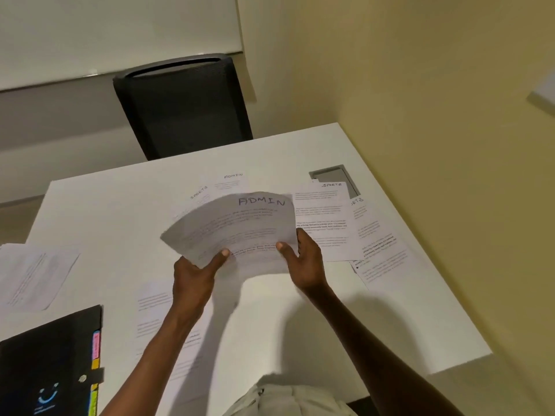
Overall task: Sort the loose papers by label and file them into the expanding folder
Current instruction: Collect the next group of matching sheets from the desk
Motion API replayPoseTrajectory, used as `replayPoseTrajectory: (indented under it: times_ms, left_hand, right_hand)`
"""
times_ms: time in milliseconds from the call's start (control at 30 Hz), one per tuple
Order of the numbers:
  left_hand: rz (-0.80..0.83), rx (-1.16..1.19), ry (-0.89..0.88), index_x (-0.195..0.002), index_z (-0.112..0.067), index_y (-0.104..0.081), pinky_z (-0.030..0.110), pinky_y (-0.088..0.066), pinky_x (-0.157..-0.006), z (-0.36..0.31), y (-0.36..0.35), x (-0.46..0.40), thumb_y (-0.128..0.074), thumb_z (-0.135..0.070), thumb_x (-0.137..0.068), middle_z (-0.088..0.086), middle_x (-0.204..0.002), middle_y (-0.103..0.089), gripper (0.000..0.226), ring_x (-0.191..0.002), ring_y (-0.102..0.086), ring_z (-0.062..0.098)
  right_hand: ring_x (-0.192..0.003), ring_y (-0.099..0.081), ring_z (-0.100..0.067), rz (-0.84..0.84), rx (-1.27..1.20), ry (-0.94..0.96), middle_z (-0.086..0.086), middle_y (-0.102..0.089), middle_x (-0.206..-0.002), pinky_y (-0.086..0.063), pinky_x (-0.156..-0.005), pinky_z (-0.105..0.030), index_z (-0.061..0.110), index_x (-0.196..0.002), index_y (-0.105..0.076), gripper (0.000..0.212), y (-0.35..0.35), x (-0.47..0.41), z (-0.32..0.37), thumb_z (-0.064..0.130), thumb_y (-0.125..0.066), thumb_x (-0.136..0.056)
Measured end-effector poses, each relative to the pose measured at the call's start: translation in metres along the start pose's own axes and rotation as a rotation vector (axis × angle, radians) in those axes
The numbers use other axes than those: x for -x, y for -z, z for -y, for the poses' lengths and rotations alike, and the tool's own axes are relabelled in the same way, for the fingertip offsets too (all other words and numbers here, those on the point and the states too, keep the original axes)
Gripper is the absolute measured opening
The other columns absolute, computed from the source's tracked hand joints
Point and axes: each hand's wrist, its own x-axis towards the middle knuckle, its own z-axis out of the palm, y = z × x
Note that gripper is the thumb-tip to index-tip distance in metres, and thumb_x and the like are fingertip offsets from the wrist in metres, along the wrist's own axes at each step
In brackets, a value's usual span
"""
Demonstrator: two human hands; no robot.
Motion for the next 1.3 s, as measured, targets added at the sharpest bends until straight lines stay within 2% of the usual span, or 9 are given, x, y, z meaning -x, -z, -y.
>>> replayPoseTrajectory:
  times_ms: [300, 433, 533, 633, 733, 833, 1033, 1167, 1300]
  left_hand:
    - [0.065, -0.126, 0.173, -0.109, -0.014, -0.070, 0.030, -0.056, -0.079, 0.054, -0.018, 0.013, -0.084, -0.015, -0.077, -0.010, -0.095, -0.074, 0.035, -0.092, -0.070, 0.012]
    - [0.051, -0.161, 0.154, -0.110, -0.017, -0.069, 0.027, -0.052, -0.076, 0.051, -0.023, -0.001, -0.081, -0.023, -0.082, -0.007, -0.095, -0.073, 0.031, -0.091, -0.069, 0.014]
    - [0.055, -0.226, 0.116, -0.115, -0.014, -0.069, 0.036, -0.055, -0.084, 0.051, -0.020, -0.016, -0.077, -0.030, -0.085, 0.000, -0.099, -0.074, 0.035, -0.092, -0.070, 0.021]
    - [0.028, -0.235, 0.107, -0.109, -0.019, -0.066, 0.042, -0.056, -0.085, 0.051, -0.012, -0.028, -0.076, -0.030, -0.086, -0.005, -0.092, -0.072, 0.028, -0.089, -0.070, 0.024]
    - [-0.005, -0.189, 0.138, -0.107, -0.022, -0.063, 0.042, -0.054, -0.090, 0.051, -0.003, -0.035, -0.077, -0.025, -0.086, -0.009, -0.091, -0.068, 0.026, -0.092, -0.067, 0.026]
    - [-0.073, -0.119, 0.167, -0.120, -0.018, -0.061, 0.040, -0.048, -0.097, 0.049, 0.007, -0.040, -0.076, -0.021, -0.087, -0.001, -0.105, -0.067, 0.036, -0.101, -0.063, 0.025]
    - [-0.189, -0.101, 0.192, -0.131, -0.010, -0.058, 0.036, -0.044, -0.095, 0.051, 0.029, -0.048, -0.073, -0.020, -0.089, 0.003, -0.113, -0.063, 0.046, -0.104, -0.059, 0.025]
    - [-0.232, -0.095, 0.237, -0.128, -0.013, -0.060, 0.039, -0.047, -0.092, 0.056, 0.036, -0.051, -0.076, -0.025, -0.087, 0.003, -0.111, -0.066, 0.046, -0.102, -0.062, 0.028]
    - [-0.234, -0.079, 0.242, -0.129, -0.011, -0.059, 0.036, -0.045, -0.092, 0.057, 0.031, -0.048, -0.075, -0.023, -0.088, 0.002, -0.112, -0.064, 0.046, -0.101, -0.060, 0.026]
  right_hand:
    - [-0.088, -0.065, -0.017, 0.144, 0.189, -0.239, 0.002, -0.070, -0.100, -0.056, -0.075, -0.038, 0.012, -0.111, -0.062, 0.040, 0.001, 0.018, -0.069, 0.036, -0.055, -0.080]
    - [-0.084, -0.064, -0.014, 0.174, 0.193, -0.225, 0.004, -0.069, -0.098, -0.053, -0.069, -0.020, 0.010, -0.109, -0.062, 0.036, 0.004, 0.008, -0.072, 0.032, -0.056, -0.081]
    - [-0.093, -0.066, -0.016, 0.262, 0.264, -0.257, 0.001, -0.070, -0.107, -0.056, -0.081, -0.029, 0.008, -0.110, -0.062, 0.032, 0.014, -0.003, -0.093, 0.012, -0.063, -0.078]
    - [-0.107, -0.061, -0.028, 0.088, 0.475, -0.223, -0.010, -0.066, -0.114, -0.048, -0.095, -0.038, 0.004, -0.114, -0.063, 0.039, 0.038, -0.020, -0.124, -0.003, -0.062, -0.075]
    - [-0.131, -0.044, -0.032, 0.081, 0.805, -0.224, -0.013, -0.050, -0.142, -0.039, -0.106, -0.044, 0.010, -0.134, -0.053, 0.049, 0.063, -0.038, -0.142, 0.023, -0.063, -0.089]
    - [-0.143, -0.027, -0.030, 0.345, 1.109, -0.248, -0.010, -0.027, -0.158, -0.029, -0.112, -0.050, 0.017, -0.145, -0.038, 0.057, 0.073, -0.045, -0.154, 0.044, -0.048, -0.096]
    - [-0.149, -0.016, -0.028, 0.528, 1.186, -0.170, -0.005, -0.014, -0.163, -0.017, -0.118, -0.049, 0.021, -0.152, -0.026, 0.062, 0.072, -0.015, -0.157, 0.047, -0.042, -0.098]
    - [-0.147, -0.024, -0.030, 0.562, 1.148, -0.072, -0.005, -0.024, -0.160, -0.021, -0.118, -0.047, 0.022, -0.148, -0.036, 0.057, 0.066, 0.019, -0.156, 0.044, -0.048, -0.096]
    - [-0.127, -0.054, -0.028, 0.549, 1.127, 0.054, -0.004, -0.054, -0.141, -0.043, -0.105, -0.045, 0.019, -0.121, -0.066, 0.037, 0.058, 0.041, -0.152, 0.039, -0.056, -0.092]
